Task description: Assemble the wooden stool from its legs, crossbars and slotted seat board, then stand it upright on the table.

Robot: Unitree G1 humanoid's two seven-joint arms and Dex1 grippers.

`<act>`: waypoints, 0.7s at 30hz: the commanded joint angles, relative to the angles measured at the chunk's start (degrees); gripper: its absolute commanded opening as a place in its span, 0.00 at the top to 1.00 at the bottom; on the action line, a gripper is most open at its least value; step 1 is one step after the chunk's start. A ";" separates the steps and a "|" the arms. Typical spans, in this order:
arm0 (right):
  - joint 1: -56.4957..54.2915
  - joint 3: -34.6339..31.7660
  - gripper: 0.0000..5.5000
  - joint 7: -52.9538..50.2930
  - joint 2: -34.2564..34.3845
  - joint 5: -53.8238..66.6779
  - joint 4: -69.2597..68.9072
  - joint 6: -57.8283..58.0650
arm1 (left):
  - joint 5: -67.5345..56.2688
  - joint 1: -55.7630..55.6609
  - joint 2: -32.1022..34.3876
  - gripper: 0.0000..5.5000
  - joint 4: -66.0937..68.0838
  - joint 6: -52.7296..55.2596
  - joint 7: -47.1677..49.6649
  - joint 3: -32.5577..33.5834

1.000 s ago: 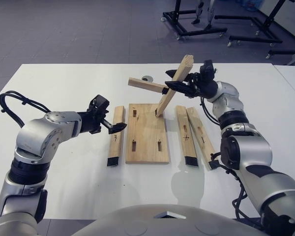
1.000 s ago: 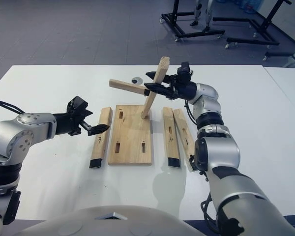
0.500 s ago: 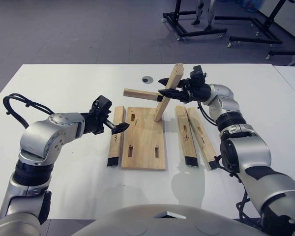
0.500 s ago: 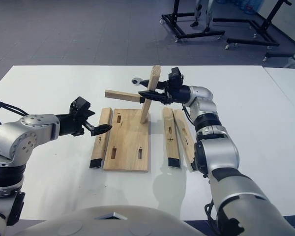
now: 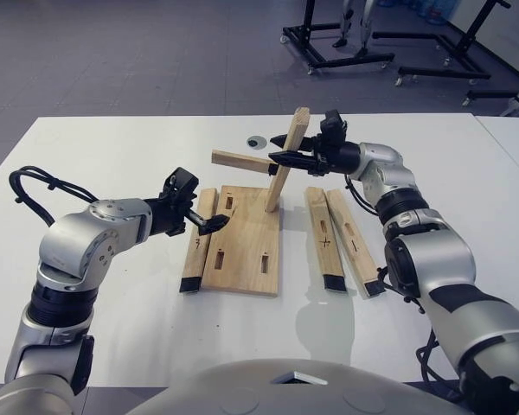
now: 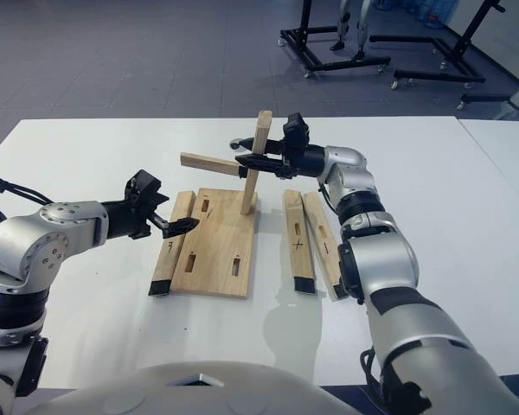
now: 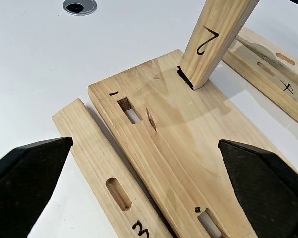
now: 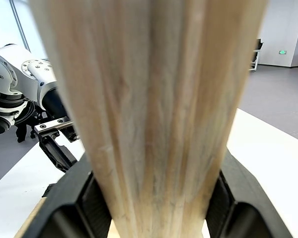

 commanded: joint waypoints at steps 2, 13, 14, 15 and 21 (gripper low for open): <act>10.40 8.69 0.63 -5.93 1.91 -12.80 6.75 11.41 | 0.45 1.10 -1.01 0.02 -0.94 -0.46 1.04 0.05; 12.21 18.03 0.63 -20.41 0.92 -21.02 2.79 3.81 | 0.80 2.01 -1.48 0.02 -1.07 -0.96 1.51 0.03; 12.31 18.47 0.63 -20.65 0.72 -21.03 2.48 3.08 | 0.85 2.01 -1.50 0.02 -1.02 -1.02 1.53 0.02; 12.34 18.68 0.63 -20.82 0.66 -20.88 2.34 2.53 | 0.90 2.10 -1.52 0.02 -1.02 -1.09 1.59 0.08; 11.41 15.99 0.51 -19.64 1.20 -15.74 1.37 6.09 | 1.18 2.61 -1.98 0.02 -0.87 -1.47 1.90 -0.28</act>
